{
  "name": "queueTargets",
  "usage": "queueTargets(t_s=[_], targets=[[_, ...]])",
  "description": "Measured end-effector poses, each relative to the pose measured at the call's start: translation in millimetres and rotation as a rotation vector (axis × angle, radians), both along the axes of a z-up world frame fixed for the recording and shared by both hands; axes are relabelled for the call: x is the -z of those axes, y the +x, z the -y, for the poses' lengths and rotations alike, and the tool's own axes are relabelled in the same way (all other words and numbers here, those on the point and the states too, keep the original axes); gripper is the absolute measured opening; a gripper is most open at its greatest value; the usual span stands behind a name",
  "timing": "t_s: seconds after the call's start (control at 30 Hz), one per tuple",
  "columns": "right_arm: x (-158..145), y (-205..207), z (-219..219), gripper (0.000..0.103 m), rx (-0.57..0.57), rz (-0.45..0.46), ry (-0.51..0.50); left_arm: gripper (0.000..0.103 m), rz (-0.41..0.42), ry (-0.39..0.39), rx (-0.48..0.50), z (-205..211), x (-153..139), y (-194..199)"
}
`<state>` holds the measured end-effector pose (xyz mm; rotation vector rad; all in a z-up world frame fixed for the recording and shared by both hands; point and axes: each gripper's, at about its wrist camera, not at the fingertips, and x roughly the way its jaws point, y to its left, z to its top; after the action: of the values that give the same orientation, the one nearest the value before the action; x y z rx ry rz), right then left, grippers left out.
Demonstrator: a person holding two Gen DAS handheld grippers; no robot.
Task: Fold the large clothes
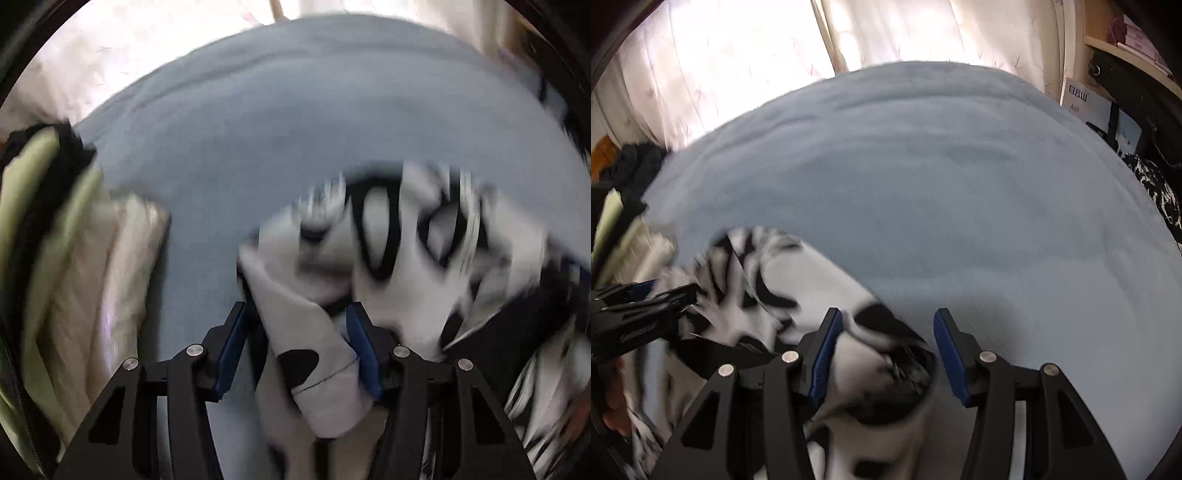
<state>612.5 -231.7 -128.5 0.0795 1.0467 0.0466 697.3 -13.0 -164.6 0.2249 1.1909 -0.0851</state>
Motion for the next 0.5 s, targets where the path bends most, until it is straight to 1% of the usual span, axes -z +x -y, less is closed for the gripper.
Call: queueTargets(t_s=[0.07,0.1,0.13,0.2,0.23,0.33,0.4,0.5], targets=[[12.3,-6.5,8.3,0.052,-0.039,-0.052,0.019,0.054,-0.012,-0.006,0.032,-10.6,10.9,-14.9],[13.6,-9.8,11.5,0.053,-0.055,-0.057,0.036,0.054,-0.008,-0.018,0.039,-13.0,12.4,-17.7],[11.3,-11.3,12.8,0.053,-0.065,-0.052,0.051,0.054,0.006,-0.037,0.048,-15.7,13.1,-21.2],[0.0,-8.5,13.3,0.053,-0.070,-0.023,0.075,0.054,0.018,-0.049,0.058,-17.1,12.9,-20.8],[-6.8,-5.7,13.0,0.054,-0.071,-0.003,0.089,0.054,0.021,-0.053,0.060,-17.4,13.9,-20.6],[-21.9,10.7,7.2,0.054,-0.088,0.039,0.129,0.054,0.048,-0.065,0.074,-13.9,16.9,-21.8],[-21.2,24.9,0.6,0.054,-0.106,0.020,0.143,0.054,0.072,-0.060,0.094,-12.0,19.1,-22.7],[-6.9,46.8,-12.8,0.054,-0.153,-0.046,0.150,0.054,0.105,-0.076,0.110,-10.8,20.0,-26.0]])
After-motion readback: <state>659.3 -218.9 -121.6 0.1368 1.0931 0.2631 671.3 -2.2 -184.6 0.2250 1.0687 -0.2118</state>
